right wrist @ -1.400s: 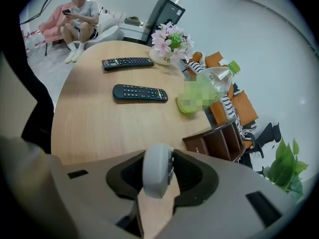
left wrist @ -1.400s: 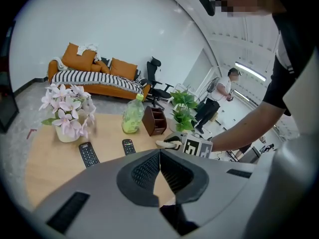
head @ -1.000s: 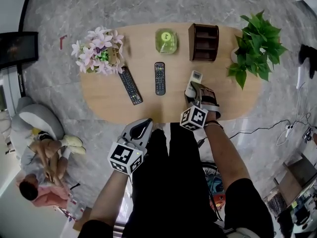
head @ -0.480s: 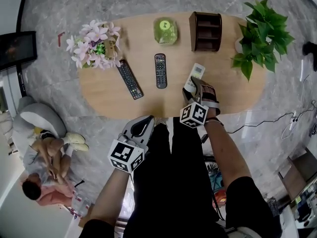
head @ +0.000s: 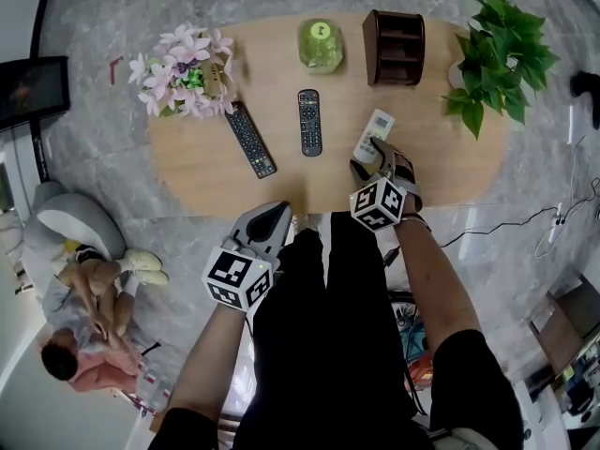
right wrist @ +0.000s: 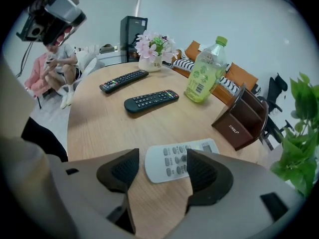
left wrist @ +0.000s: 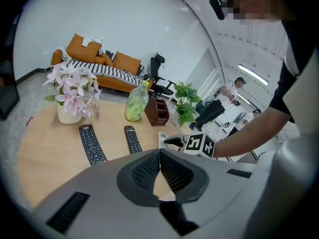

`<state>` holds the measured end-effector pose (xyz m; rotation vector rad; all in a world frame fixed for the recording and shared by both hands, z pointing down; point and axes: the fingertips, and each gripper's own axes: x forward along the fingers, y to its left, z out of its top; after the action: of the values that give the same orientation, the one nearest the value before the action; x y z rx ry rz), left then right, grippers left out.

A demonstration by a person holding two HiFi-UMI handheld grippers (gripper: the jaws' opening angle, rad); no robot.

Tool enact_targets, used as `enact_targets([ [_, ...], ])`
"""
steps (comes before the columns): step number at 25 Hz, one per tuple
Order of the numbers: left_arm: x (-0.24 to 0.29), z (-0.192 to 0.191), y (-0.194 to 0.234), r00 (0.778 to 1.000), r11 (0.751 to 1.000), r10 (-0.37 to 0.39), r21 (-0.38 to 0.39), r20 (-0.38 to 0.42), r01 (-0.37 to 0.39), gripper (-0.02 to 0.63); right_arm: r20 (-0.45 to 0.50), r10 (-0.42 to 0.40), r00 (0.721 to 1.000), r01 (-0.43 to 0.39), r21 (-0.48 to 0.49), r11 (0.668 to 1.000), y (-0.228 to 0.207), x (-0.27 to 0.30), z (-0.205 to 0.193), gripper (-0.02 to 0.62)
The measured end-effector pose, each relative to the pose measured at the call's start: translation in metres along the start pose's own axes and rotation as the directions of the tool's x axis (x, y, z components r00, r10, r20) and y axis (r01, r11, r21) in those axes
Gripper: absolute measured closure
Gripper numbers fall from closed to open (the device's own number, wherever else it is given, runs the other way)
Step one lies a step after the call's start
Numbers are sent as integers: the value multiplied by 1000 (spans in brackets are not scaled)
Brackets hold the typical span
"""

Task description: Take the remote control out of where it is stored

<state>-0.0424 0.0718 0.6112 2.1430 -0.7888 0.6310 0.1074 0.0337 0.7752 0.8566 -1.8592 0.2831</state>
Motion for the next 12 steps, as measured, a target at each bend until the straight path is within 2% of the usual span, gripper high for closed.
enact_targets([
  [6,-24,10,-2,999,1000,-9,26,54,7,598,29,-15,999,13,72,997,2,-38,18,313],
  [9,-43,20,-5,995,999,1,41,98,-5,598,94,-43,995,22,215,976,-5,-76,44,313],
  [12,-72,36,-3,989,995,65,68,135,-75,600,161,-92,983,23,385,923,-15,-121,67,318],
])
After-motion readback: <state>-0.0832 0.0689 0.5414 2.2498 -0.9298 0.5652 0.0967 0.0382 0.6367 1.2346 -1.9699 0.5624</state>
